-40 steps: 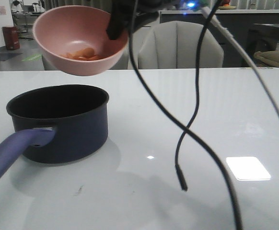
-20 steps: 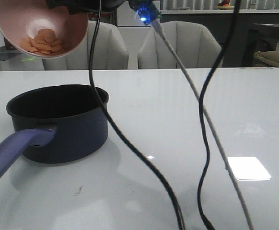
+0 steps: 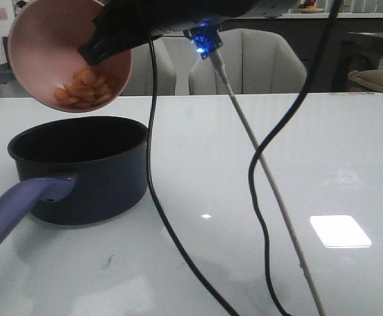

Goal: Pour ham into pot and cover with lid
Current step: 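Tilt the pink bowl with the right gripper to pour pieces into the saucepan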

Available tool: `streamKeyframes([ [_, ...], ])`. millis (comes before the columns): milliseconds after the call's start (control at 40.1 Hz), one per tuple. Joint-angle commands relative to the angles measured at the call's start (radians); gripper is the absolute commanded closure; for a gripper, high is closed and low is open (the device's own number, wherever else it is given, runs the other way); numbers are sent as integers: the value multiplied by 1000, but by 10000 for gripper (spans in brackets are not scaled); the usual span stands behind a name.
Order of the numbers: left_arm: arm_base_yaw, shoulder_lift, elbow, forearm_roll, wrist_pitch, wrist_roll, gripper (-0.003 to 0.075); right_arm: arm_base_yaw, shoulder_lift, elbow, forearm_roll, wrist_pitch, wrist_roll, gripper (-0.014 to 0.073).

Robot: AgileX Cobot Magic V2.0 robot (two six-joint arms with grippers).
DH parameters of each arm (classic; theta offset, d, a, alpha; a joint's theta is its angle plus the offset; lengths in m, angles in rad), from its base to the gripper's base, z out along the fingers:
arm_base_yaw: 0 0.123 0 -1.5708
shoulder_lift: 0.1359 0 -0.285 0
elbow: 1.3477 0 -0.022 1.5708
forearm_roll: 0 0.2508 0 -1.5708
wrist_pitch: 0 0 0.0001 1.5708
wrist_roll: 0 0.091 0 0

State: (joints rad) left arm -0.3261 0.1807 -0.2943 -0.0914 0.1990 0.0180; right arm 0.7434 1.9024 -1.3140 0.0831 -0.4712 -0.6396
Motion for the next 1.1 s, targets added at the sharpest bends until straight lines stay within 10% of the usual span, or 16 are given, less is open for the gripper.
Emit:
streamKeyframes([
  [0,-10,8,-28,-9,-79,0,136,32,-39,-28,88,-160,-264,456],
  [250,-10,8,-28,-9,-79,0,136,126,57,-28,267,-423,-764,456],
  [524,-10,8,-28,-9,-79,0,136,140,150,-28,269,-768,-830,456],
  [774,-10,8,-28,-9,-79,0,136,140,128,-28,349,-673,-638,457],
  [1073,-10,8,-28,-9,-79,0,136,139,-41,-30,636,-200,-418,457],
])
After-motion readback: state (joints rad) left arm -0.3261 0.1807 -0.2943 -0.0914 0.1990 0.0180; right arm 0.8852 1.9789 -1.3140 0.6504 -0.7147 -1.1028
